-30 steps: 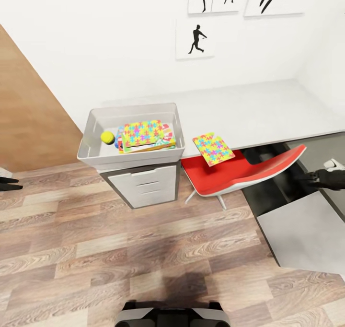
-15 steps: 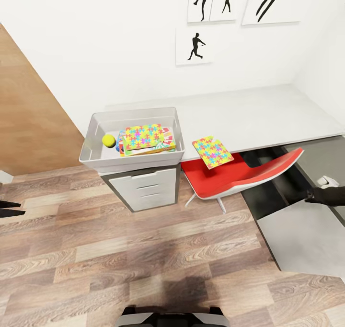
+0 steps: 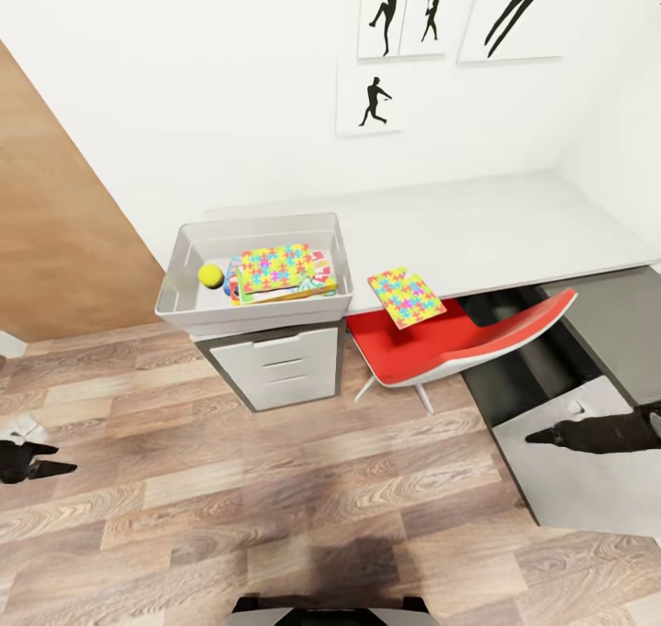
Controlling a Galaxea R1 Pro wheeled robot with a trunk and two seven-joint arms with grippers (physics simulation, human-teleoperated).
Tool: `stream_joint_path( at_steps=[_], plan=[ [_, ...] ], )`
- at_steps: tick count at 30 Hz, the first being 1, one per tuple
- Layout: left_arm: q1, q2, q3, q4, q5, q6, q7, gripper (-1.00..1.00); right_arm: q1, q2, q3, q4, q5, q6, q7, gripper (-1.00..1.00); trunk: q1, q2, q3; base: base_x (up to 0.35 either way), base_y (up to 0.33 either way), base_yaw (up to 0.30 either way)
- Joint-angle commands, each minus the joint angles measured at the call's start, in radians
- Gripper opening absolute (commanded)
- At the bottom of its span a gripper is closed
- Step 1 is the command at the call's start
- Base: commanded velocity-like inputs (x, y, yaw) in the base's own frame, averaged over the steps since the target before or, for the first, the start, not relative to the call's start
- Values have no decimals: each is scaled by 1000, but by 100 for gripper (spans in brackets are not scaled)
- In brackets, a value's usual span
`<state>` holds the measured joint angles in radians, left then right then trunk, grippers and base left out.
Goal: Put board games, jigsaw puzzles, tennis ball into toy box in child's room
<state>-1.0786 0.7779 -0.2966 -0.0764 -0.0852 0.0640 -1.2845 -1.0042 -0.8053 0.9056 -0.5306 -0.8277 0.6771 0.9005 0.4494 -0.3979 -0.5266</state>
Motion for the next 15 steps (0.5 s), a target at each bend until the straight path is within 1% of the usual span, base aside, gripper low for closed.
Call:
stream_joint_path(
  at_steps=[1, 4, 5, 8, 9, 12, 15],
  plan=[
    [11, -12, 11, 6, -10, -1, 16, 100, 15, 15, 7, 9, -10, -2, -10, 100, 1, -2, 0, 0, 0, 0],
    [51, -48, 11, 20, -12, -15, 73, 100, 58, 64, 11, 43, -9, -25, -45, 100, 1, -2, 5, 0, 0, 0],
    [80, -74, 11, 25, -12, -20, 115, 100, 82, 101, 13, 69, -9, -40, -76, 100, 1, -2, 7, 0, 0, 0],
    [128, -115, 11, 30, -10, -25, 186, 100, 112, 155, 14, 111, -10, -65, -129, 100, 1, -2, 12, 0, 0, 0],
    [159, -141, 11, 32, -9, -27, 241, 100, 128, 190, 14, 136, -10, -83, -165, 100, 1, -2, 14, 0, 0, 0],
    [201, -178, 11, 33, -8, -29, 330, 100, 151, 238, 14, 169, -11, -107, -215, 100, 1, -2, 19, 0, 0, 0],
    [235, -214, 12, 34, -5, -30, 417, 100, 168, 278, 15, 193, -12, -124, -263, 100, 1, -2, 24, 0, 0, 0]
  ],
)
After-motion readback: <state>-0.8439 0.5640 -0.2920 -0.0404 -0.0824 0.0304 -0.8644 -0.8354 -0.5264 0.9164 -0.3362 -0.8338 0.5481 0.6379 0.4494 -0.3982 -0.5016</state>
